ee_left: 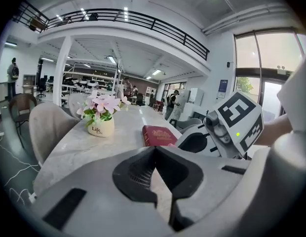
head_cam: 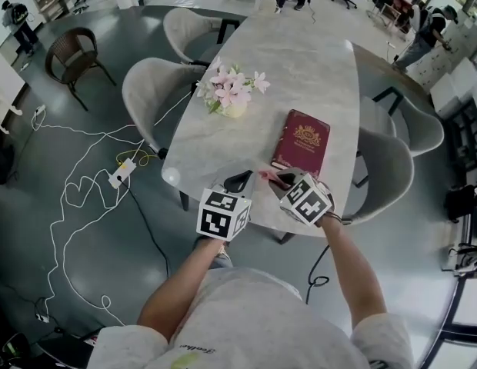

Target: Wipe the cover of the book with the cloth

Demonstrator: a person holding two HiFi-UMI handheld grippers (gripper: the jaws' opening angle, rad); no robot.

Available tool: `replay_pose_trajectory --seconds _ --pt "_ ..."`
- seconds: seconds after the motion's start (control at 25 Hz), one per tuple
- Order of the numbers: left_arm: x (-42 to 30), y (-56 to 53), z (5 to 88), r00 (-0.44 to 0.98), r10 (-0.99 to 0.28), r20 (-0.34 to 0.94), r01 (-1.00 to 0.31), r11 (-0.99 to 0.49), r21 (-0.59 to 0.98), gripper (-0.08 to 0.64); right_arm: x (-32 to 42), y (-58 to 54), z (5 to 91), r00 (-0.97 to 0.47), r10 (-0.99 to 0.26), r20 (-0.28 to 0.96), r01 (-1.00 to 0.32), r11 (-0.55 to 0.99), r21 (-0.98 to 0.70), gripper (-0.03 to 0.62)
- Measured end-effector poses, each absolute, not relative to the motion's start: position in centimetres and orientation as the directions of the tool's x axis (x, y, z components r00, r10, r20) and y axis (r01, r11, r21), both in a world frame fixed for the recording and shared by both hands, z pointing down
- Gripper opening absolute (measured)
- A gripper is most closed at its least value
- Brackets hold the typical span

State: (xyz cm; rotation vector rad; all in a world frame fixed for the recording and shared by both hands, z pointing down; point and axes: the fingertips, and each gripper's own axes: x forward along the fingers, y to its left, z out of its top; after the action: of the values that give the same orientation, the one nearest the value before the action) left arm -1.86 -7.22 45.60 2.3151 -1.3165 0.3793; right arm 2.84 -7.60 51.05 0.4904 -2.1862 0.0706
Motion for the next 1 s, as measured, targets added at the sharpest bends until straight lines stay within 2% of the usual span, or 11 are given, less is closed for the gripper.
replay_pose_trajectory --seconds 0.48,1.0 --pt "3.8 -5.5 42.4 0.52 -0.748 0.413 -0.851 -0.496 0.173 0.008 8.5 -6.0 44.5 -0.618 -0.541 0.57 -0.599 0.794 0.104 0.018" --pt "9.2 -2.8 38.2 0.564 -0.744 0.358 -0.819 -0.559 0.129 0.008 14.4 -3.1 36.6 -0.591 -0.729 0.346 -0.763 0.644 0.053 0.018"
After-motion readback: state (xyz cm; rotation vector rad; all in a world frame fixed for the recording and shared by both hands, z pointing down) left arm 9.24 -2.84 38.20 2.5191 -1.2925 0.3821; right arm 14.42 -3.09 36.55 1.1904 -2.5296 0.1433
